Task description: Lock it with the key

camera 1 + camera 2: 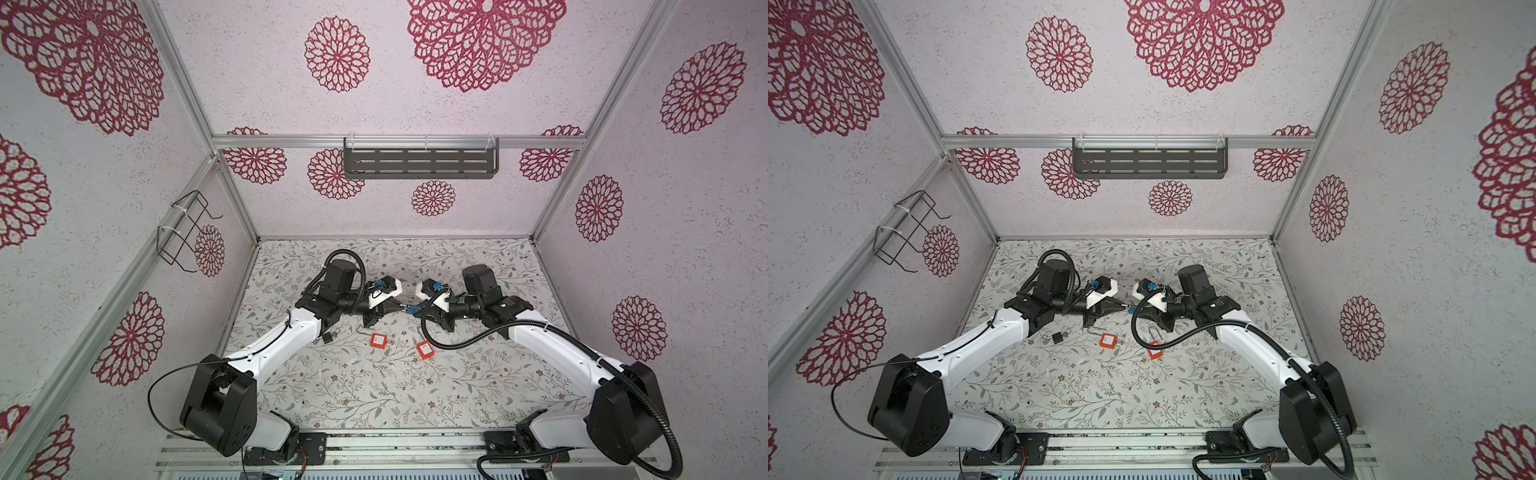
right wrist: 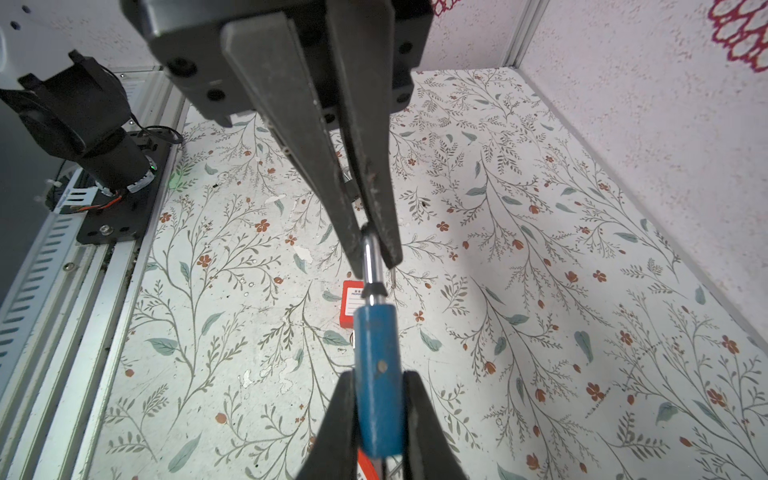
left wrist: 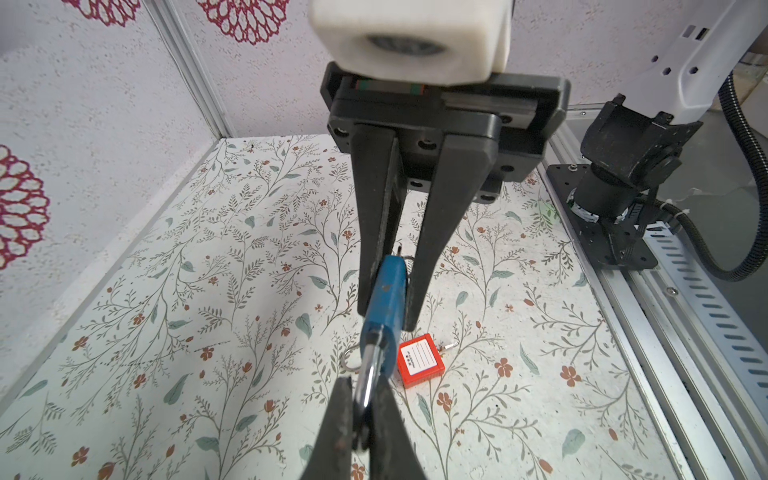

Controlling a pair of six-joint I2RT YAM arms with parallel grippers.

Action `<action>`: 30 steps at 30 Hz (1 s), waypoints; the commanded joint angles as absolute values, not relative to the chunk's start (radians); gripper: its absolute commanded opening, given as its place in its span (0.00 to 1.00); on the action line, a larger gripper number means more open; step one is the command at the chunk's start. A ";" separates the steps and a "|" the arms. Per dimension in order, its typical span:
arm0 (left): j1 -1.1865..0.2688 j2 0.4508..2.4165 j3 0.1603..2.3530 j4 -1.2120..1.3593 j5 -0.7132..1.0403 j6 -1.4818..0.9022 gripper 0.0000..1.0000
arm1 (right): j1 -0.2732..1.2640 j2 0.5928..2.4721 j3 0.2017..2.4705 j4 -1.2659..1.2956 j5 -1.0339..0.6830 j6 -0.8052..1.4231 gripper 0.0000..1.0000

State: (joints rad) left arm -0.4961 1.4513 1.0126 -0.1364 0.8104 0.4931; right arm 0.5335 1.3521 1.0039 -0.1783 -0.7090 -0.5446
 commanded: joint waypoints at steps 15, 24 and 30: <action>-0.618 1.542 1.060 -0.137 1.048 0.407 0.00 | 0.592 1.357 1.078 0.336 -0.805 -0.520 0.00; -0.557 1.490 1.075 -0.217 1.020 0.456 0.00 | 0.585 1.345 1.092 0.148 -0.798 -0.603 0.00; -0.471 1.447 1.111 -0.317 1.025 0.523 0.00 | 0.557 1.271 1.021 0.045 -0.757 -0.609 0.03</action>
State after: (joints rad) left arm -0.4583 1.4712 1.0756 -0.2192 0.8928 0.5247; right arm 0.5358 1.3472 1.0016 -0.1322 -0.7231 -0.5655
